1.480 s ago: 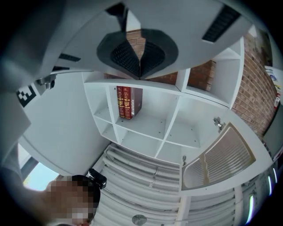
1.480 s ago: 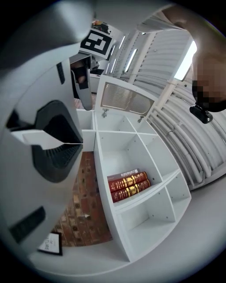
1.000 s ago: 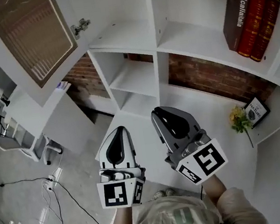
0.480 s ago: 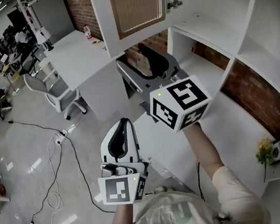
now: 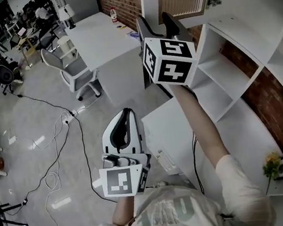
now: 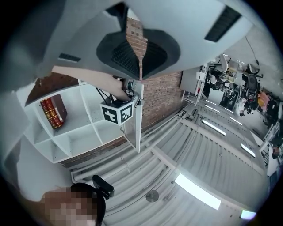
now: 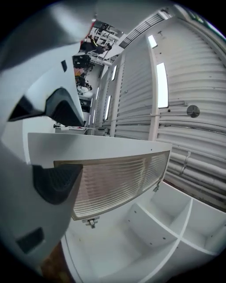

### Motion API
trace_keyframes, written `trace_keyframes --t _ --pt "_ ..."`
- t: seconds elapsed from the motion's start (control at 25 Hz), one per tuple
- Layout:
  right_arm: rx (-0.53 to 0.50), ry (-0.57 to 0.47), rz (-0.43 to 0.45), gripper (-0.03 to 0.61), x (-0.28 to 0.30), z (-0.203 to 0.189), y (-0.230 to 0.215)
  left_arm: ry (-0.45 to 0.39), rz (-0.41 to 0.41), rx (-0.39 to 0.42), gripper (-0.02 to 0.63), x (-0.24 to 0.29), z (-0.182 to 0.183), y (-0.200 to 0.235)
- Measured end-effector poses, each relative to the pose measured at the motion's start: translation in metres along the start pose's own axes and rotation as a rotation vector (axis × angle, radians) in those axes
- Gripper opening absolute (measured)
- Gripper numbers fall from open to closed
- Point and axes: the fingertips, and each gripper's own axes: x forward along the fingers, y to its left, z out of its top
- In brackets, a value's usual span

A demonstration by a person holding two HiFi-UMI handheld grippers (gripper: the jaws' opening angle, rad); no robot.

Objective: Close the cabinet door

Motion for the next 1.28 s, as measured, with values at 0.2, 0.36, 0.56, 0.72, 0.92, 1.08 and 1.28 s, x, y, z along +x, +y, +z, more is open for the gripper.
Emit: trace_keyframes --t 0.2,0.36,0.56,0.72,0.92,1.08,1.28 --pt "-0.078 0.035 -0.111 0.256 0.016 -0.014 -0.004 -0.008 0.030 0.001 0.015 -0.004 0.001 0.015" --pt "-0.087 0.008 -0.156 0.252 0.017 -0.011 -0.001 -0.005 0.045 -0.003 0.015 -0.008 -0.001 0.022" --pt "-0.077 0.000 -0.163 0.239 0.013 -0.013 -0.003 0.001 0.036 -0.015 0.015 -0.009 -0.005 0.018" --pt "-0.070 0.005 -0.156 0.230 0.008 -0.010 -0.002 -0.006 0.020 -0.022 0.015 -0.009 -0.003 0.015" --pt "-0.074 0.006 -0.138 0.204 -0.007 -0.006 -0.003 -0.009 -0.012 -0.033 0.015 -0.007 -0.003 0.008" --pt "-0.068 0.004 -0.112 0.198 -0.022 0.001 -0.004 -0.015 -0.050 -0.036 0.015 -0.003 -0.002 -0.003" --pt "-0.088 0.007 -0.074 0.173 -0.046 0.005 -0.009 0.004 -0.107 -0.043 0.015 0.005 -0.009 -0.023"
